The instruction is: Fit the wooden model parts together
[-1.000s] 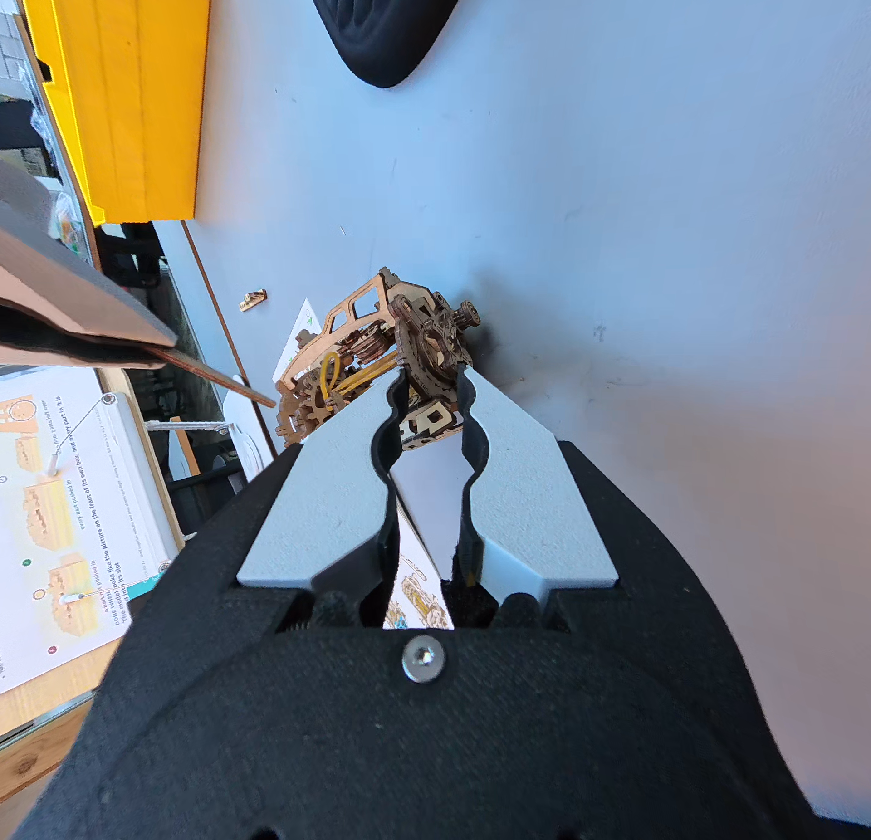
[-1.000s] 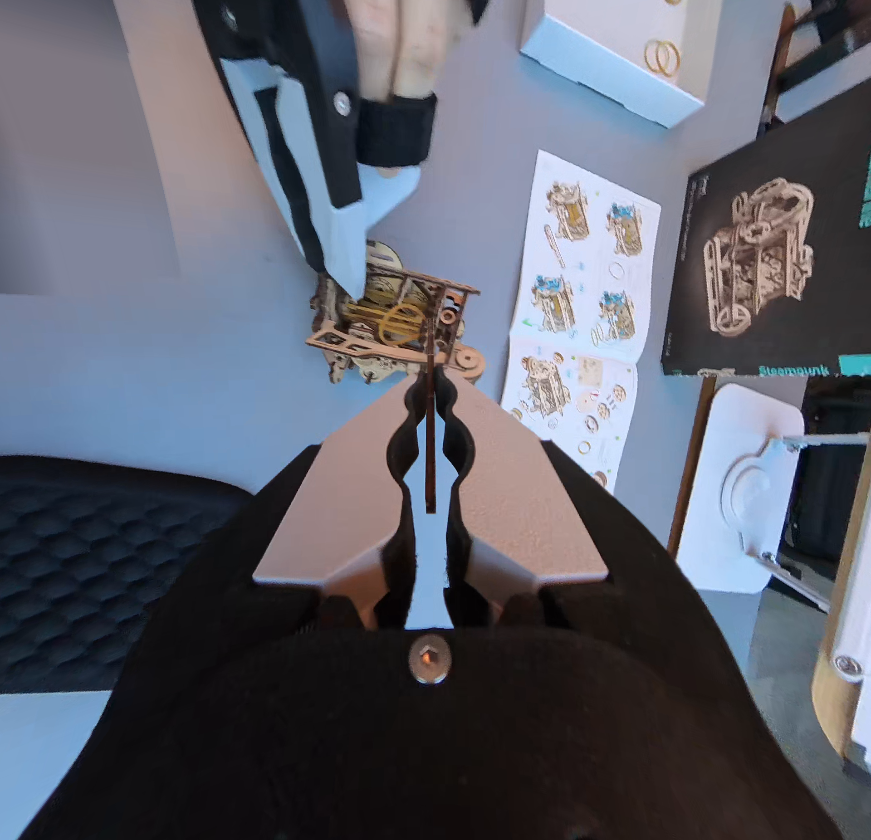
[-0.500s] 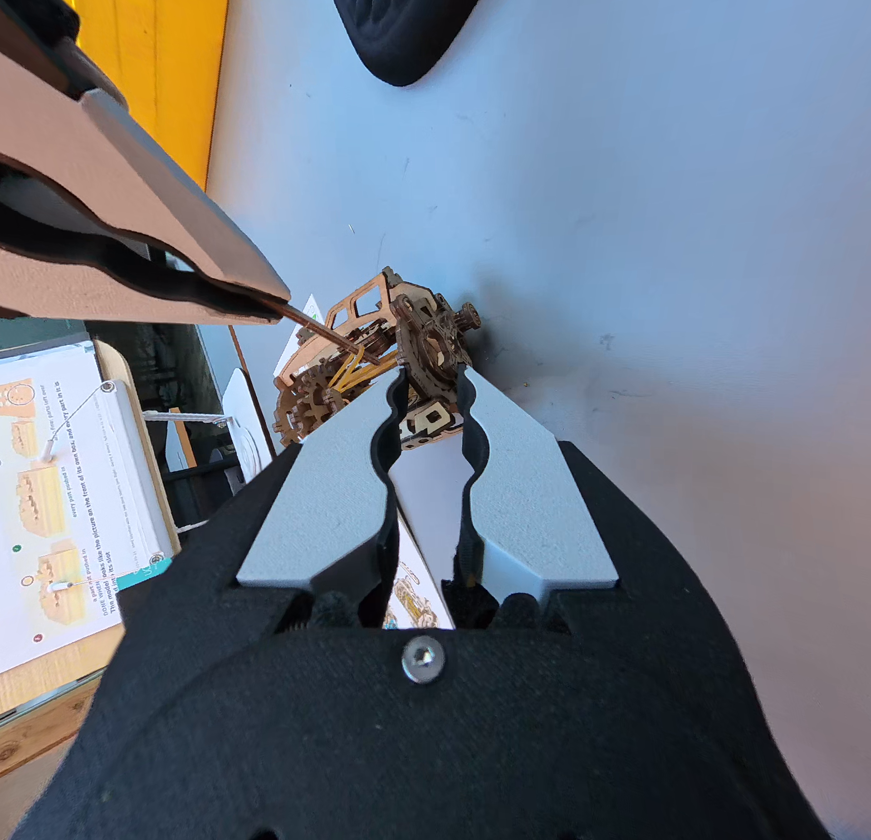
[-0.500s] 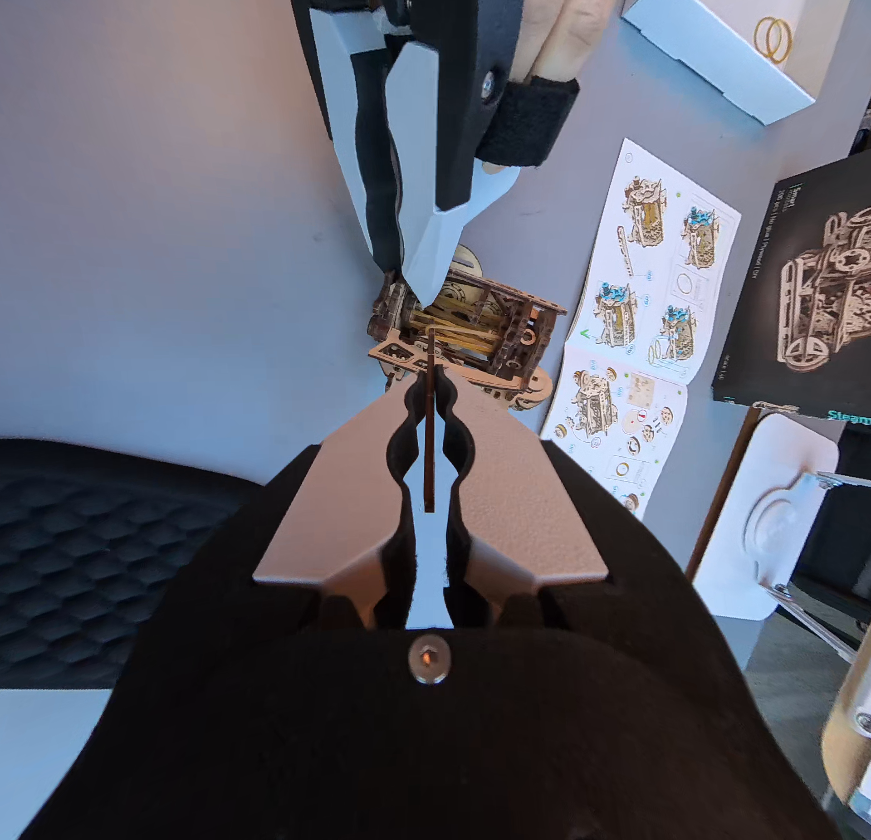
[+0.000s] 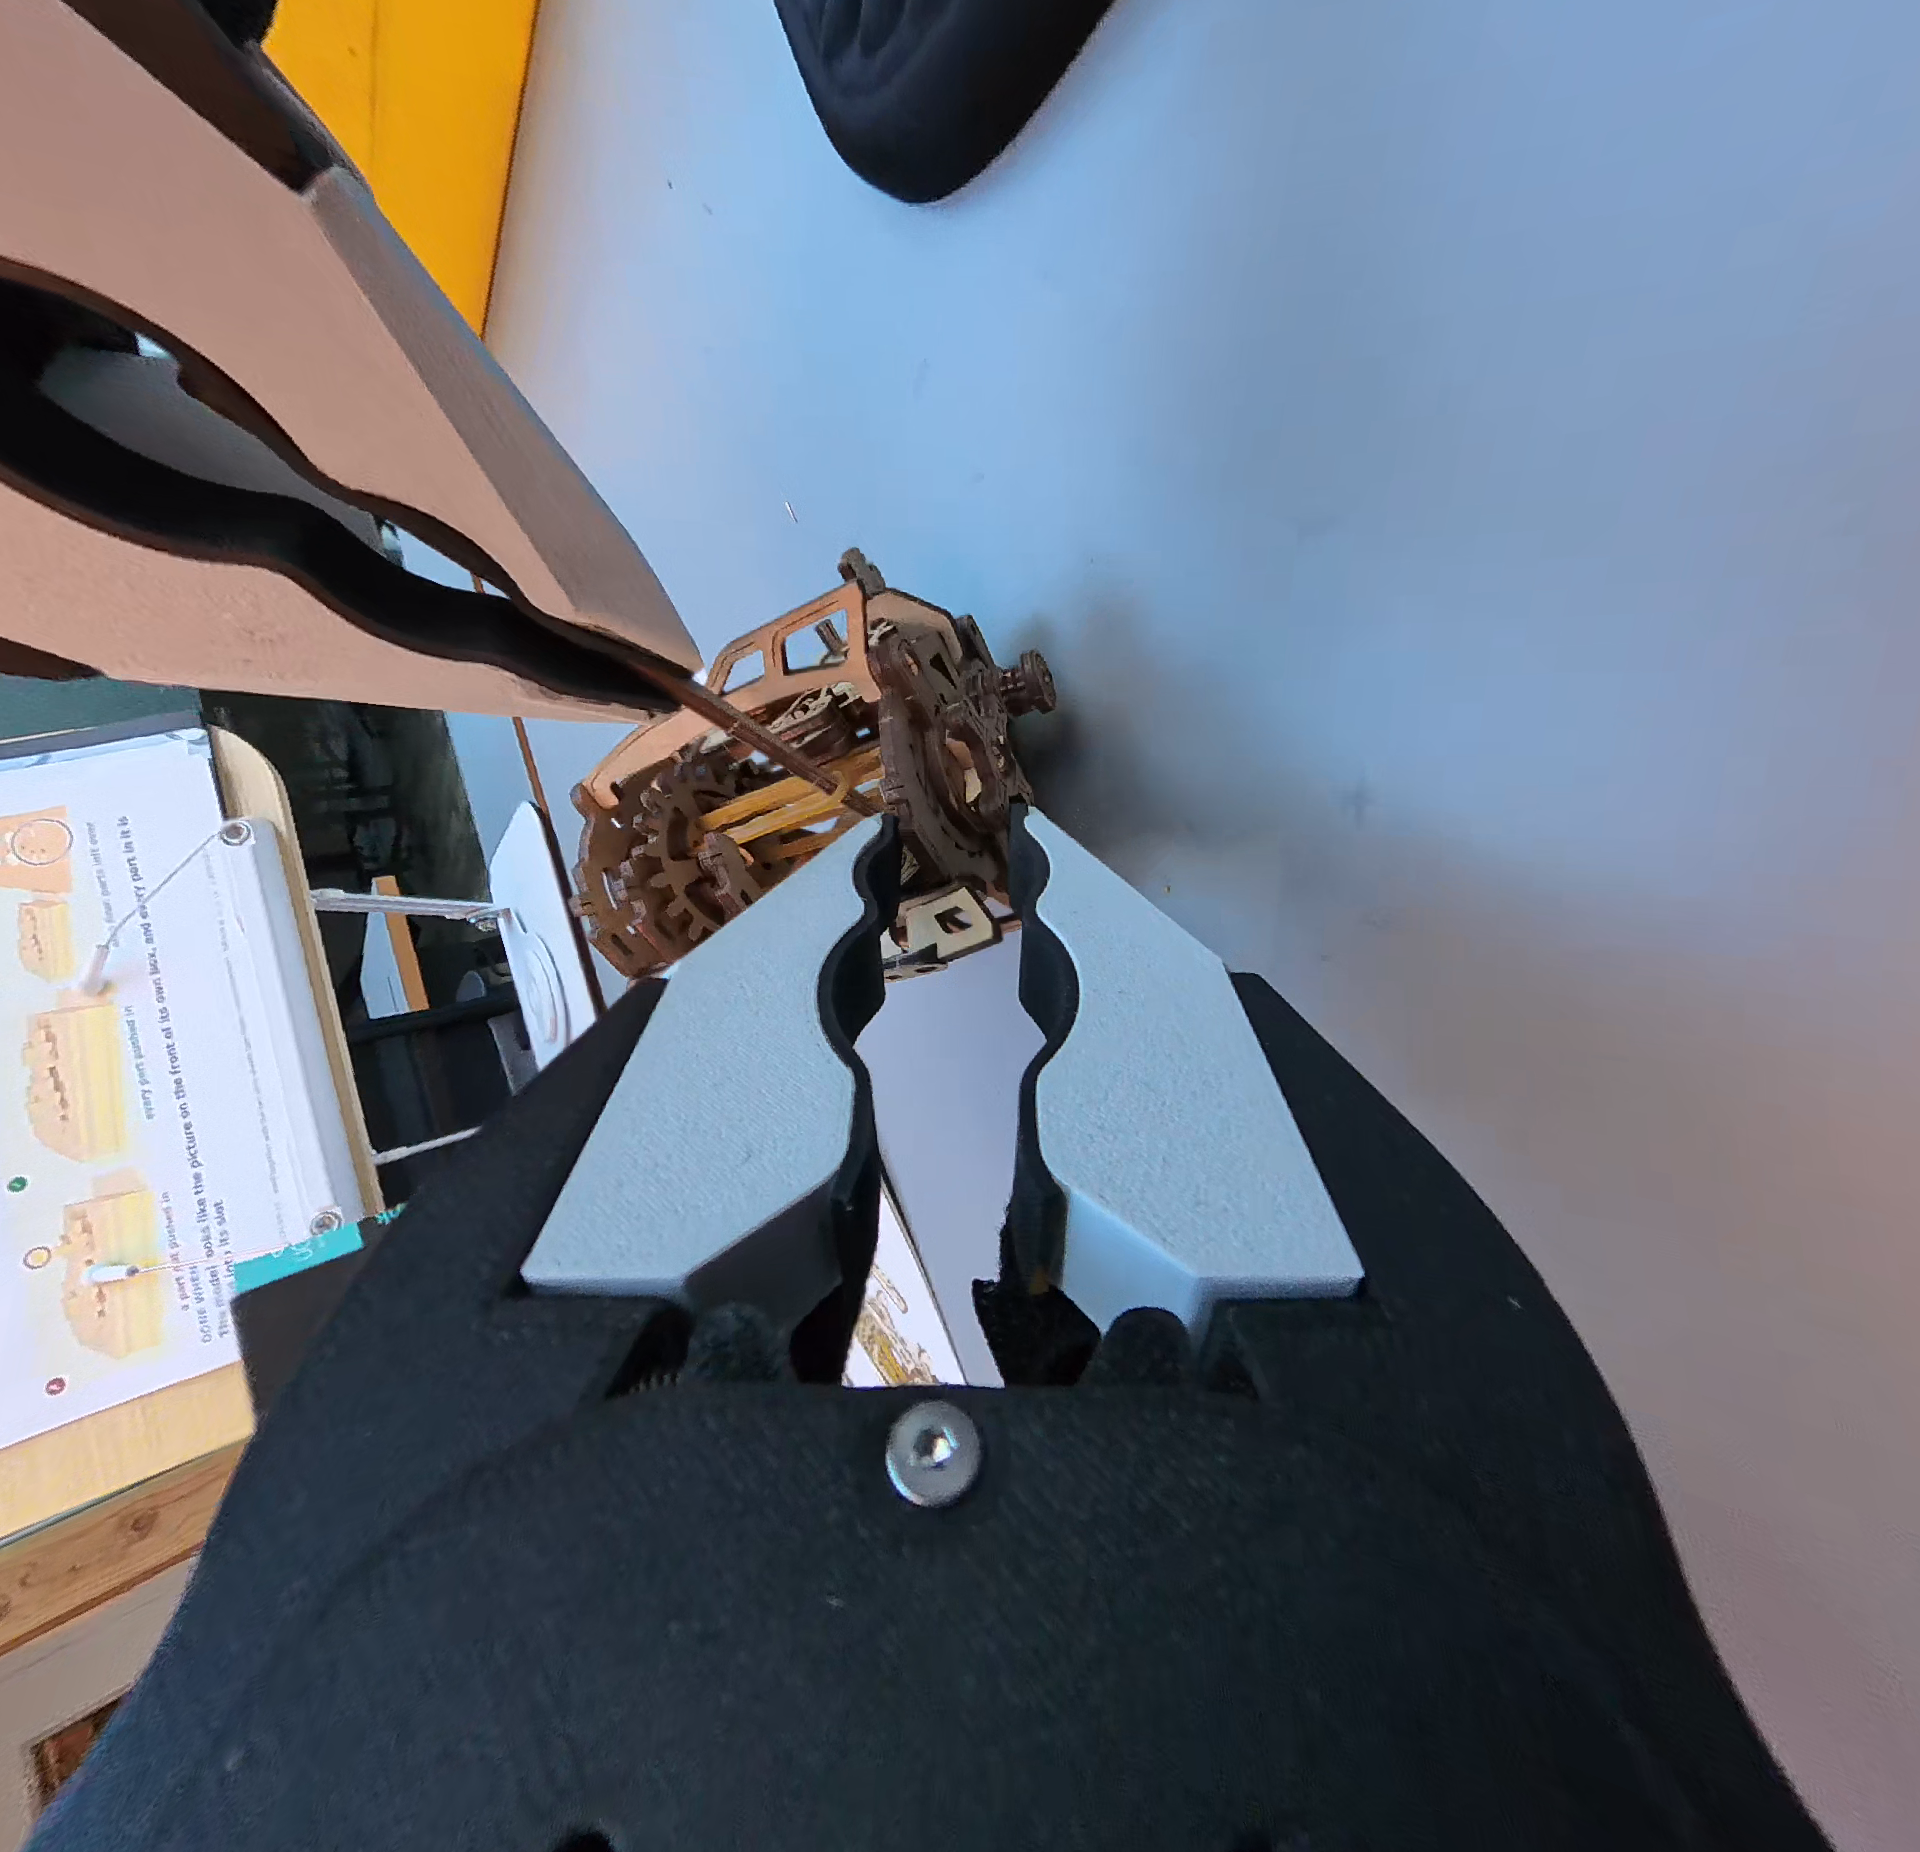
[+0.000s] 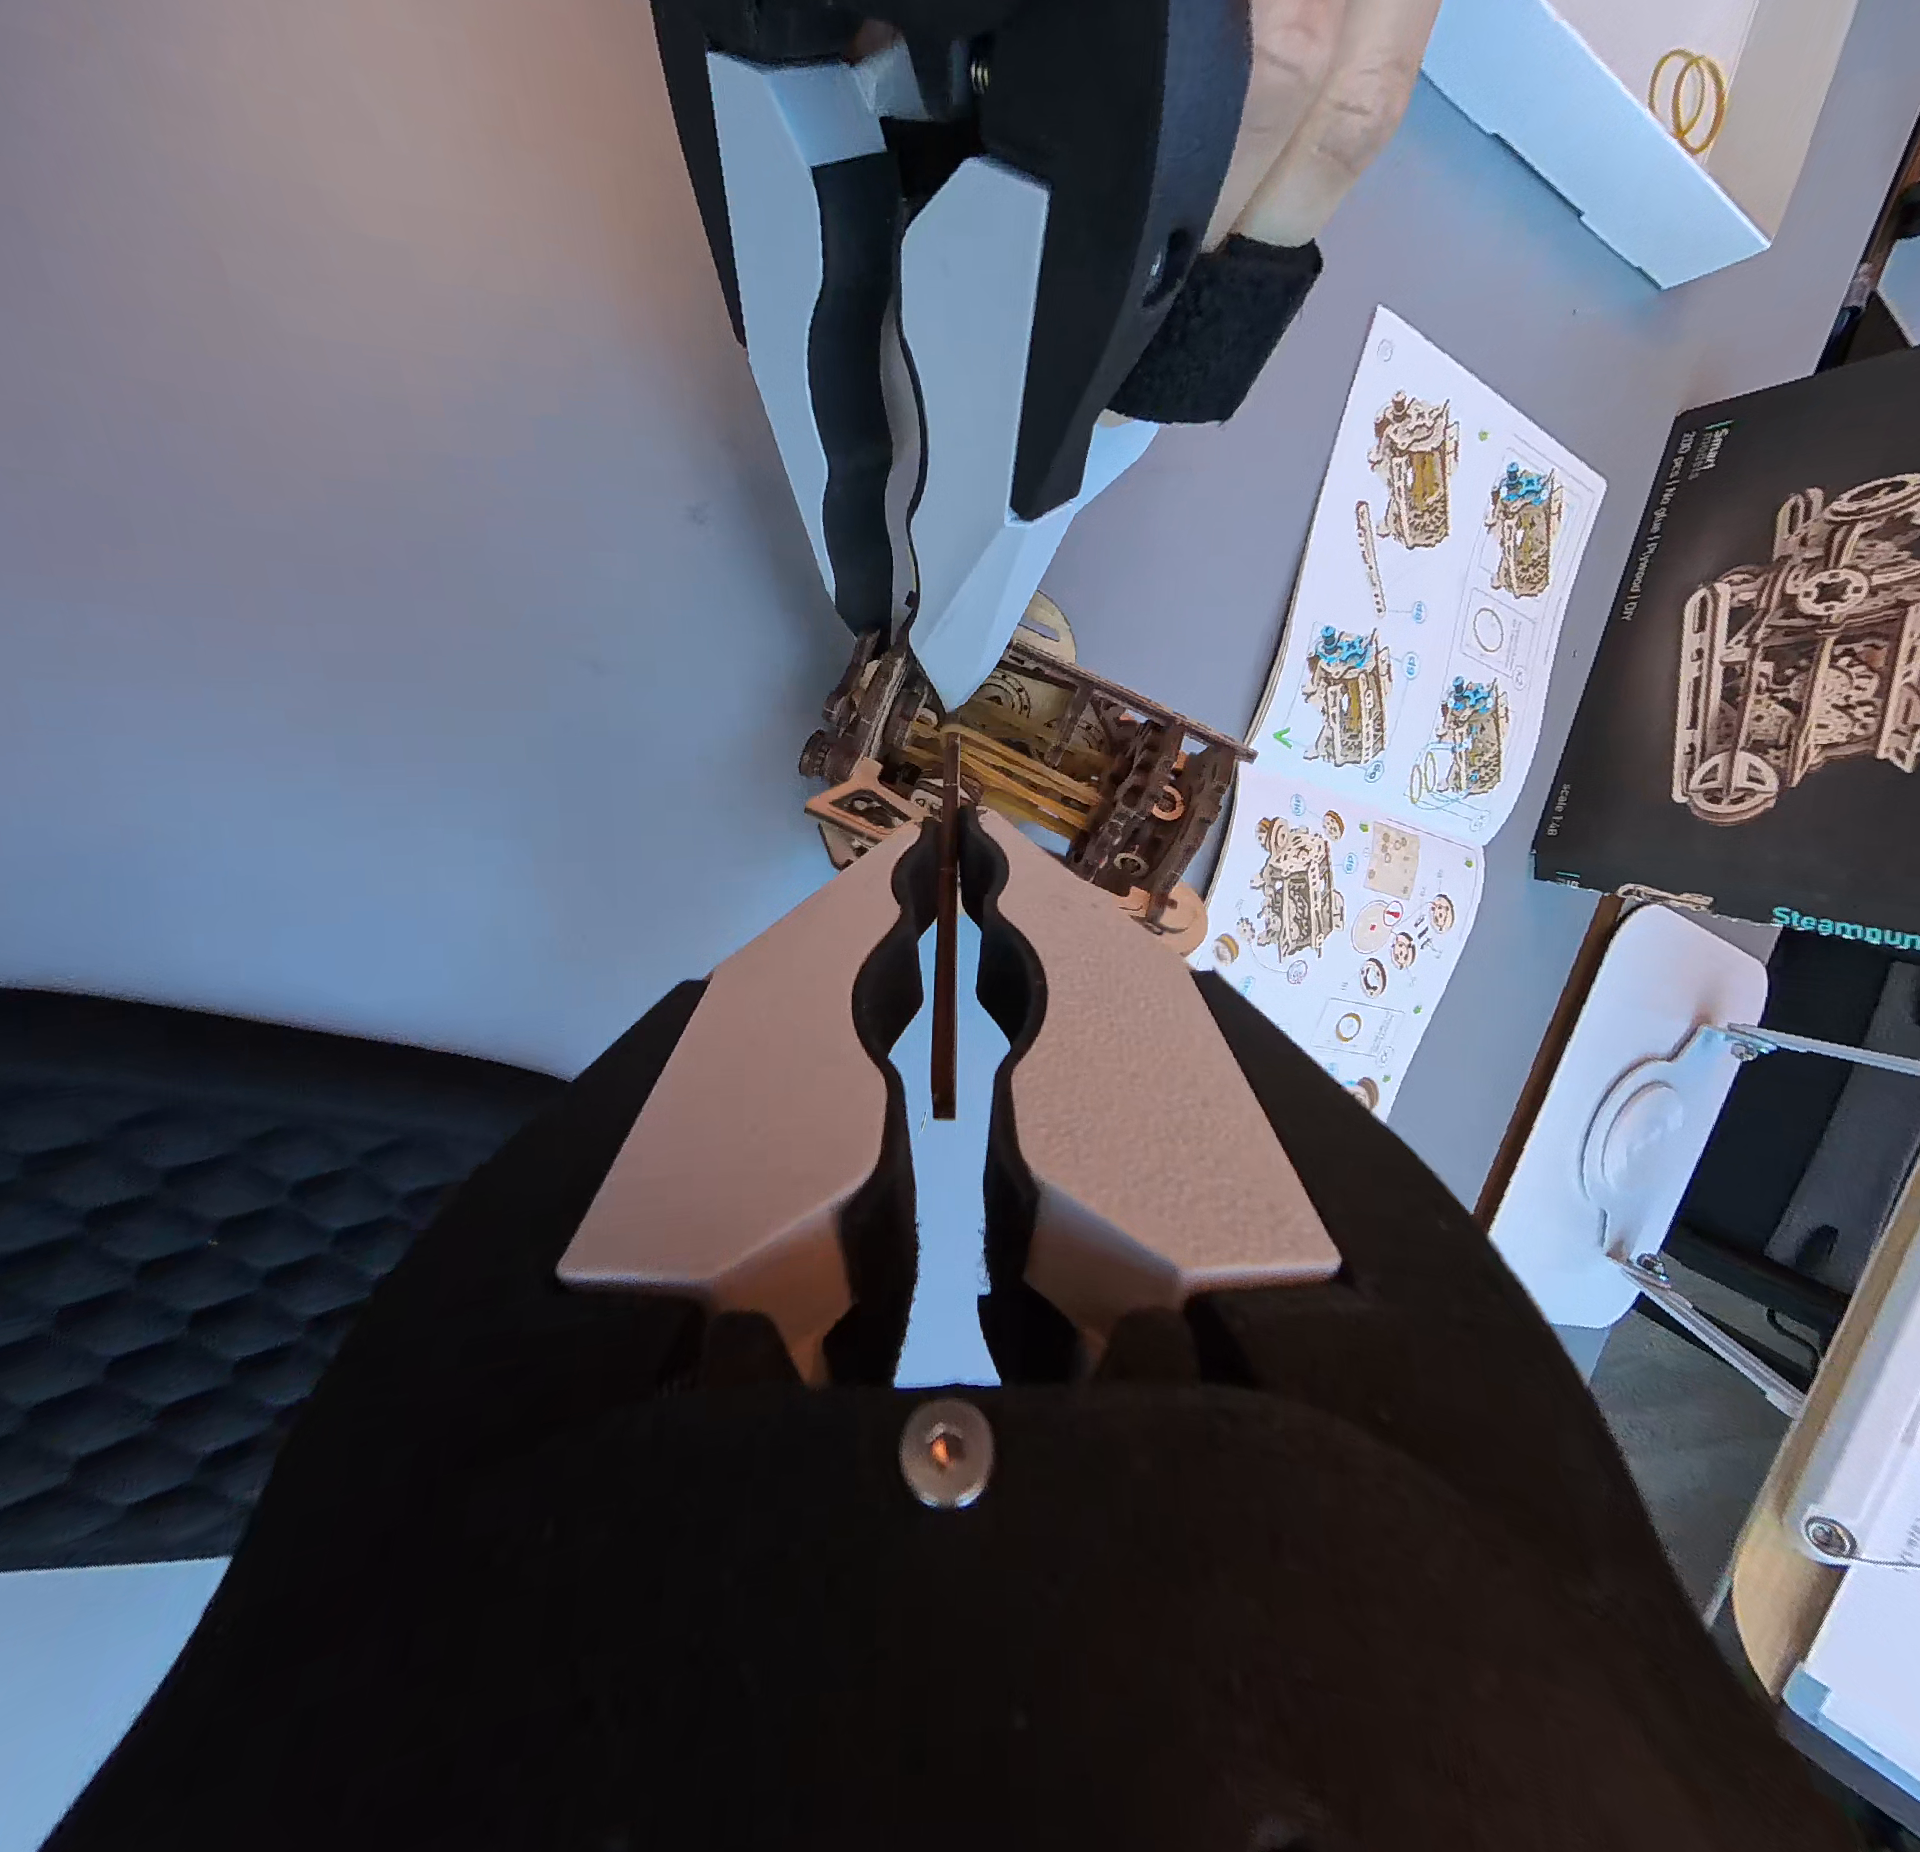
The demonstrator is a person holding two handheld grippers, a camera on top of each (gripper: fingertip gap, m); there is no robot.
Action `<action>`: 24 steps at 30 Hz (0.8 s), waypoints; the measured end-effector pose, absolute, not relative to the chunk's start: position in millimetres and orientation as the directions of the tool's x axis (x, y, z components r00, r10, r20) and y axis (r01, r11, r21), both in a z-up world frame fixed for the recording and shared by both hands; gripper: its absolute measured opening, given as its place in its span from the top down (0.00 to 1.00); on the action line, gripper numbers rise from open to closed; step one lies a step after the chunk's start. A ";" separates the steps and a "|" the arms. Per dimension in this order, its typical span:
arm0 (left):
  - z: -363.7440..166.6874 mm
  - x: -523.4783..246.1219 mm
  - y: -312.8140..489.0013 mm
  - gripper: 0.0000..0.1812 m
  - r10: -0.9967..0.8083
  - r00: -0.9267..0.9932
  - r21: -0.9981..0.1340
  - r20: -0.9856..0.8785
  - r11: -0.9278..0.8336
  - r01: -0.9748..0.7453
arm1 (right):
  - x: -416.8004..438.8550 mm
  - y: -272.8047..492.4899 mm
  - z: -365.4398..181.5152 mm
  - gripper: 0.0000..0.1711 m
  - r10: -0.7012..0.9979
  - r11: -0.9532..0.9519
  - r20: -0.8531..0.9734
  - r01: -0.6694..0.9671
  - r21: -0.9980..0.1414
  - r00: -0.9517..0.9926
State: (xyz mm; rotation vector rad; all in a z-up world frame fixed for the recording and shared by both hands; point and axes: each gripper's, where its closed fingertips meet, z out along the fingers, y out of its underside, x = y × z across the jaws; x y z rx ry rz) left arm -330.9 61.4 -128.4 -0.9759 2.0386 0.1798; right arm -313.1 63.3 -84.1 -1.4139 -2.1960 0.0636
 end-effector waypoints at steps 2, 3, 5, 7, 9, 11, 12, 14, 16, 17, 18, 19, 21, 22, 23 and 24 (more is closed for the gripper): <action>-126.4 -326.8 62.0 0.87 -0.547 -0.325 -0.203 -0.771 0.696 -0.689 | -311.6 63.3 -84.0 0.99 0.863 0.449 0.398 0.836 -0.316 -0.313; -124.4 -324.7 63.1 0.84 -0.531 -0.314 -0.199 -0.787 0.700 -0.685 | -310.6 63.2 -84.1 0.99 0.864 0.447 0.395 0.836 -0.318 -0.312; -123.0 -321.9 64.9 0.79 -0.531 -0.296 -0.208 -0.794 0.694 -0.689 | -309.9 62.4 -83.8 0.99 0.868 0.443 0.390 0.834 -0.330 -0.307; -120.4 -319.2 67.2 0.76 -0.533 -0.275 -0.220 -0.800 0.687 -0.693 | -308.9 61.6 -84.0 0.99 0.869 0.444 0.386 0.833 -0.331 -0.310; -117.3 -315.8 66.3 0.75 -0.512 -0.277 -0.213 -0.813 0.704 -0.677 | -307.5 63.0 -84.1 0.99 0.868 0.445 0.389 0.833 -0.328 -0.310; -116.6 -313.2 64.6 0.75 -0.489 -0.298 -0.192 -0.820 0.725 -0.661 | -307.1 61.6 -84.3 0.99 0.879 0.433 0.368 0.833 -0.345 -0.304; -118.4 -312.8 63.2 0.75 -0.490 -0.317 -0.186 -0.812 0.731 -0.656 | -306.7 59.9 -84.4 0.99 0.885 0.429 0.352 0.830 -0.356 -0.306; -121.8 -312.2 61.5 0.76 -0.504 -0.342 -0.185 -0.793 0.734 -0.654 | -305.6 58.2 -84.0 0.99 0.895 0.418 0.327 0.829 -0.372 -0.304; -123.4 -311.9 61.8 0.77 -0.506 -0.358 -0.178 -0.784 0.737 -0.652 | -303.8 57.0 -83.3 0.99 0.903 0.407 0.305 0.830 -0.381 -0.303; -123.8 -311.6 62.0 0.78 -0.508 -0.364 -0.176 -0.781 0.738 -0.652 | -302.7 57.0 -83.0 0.99 0.904 0.406 0.299 0.831 -0.380 -0.305; -123.7 -311.0 61.9 0.78 -0.510 -0.366 -0.177 -0.778 0.738 -0.652 | -301.3 56.3 -82.9 0.99 0.906 0.404 0.289 0.833 -0.378 -0.308; -124.0 -310.5 61.6 0.78 -0.511 -0.370 -0.176 -0.776 0.739 -0.650 | -300.0 55.7 -82.7 0.99 0.909 0.400 0.278 0.836 -0.377 -0.309; -124.8 -309.1 60.8 0.79 -0.503 -0.380 -0.168 -0.776 0.746 -0.644 | -299.2 54.1 -80.9 0.99 0.916 0.389 0.254 0.835 -0.388 -0.309; -126.0 -308.9 60.2 0.79 -0.500 -0.390 -0.161 -0.773 0.749 -0.642 | -298.6 53.4 -80.4 0.99 0.918 0.387 0.243 0.835 -0.390 -0.313; -127.2 -308.8 59.9 0.79 -0.499 -0.398 -0.156 -0.770 0.751 -0.642 | -298.4 52.4 -79.7 0.99 0.920 0.385 0.230 0.834 -0.395 -0.316; -127.4 -308.5 59.8 0.79 -0.495 -0.403 -0.150 -0.769 0.754 -0.640 | -298.0 52.3 -79.2 0.99 0.922 0.382 0.220 0.834 -0.398 -0.317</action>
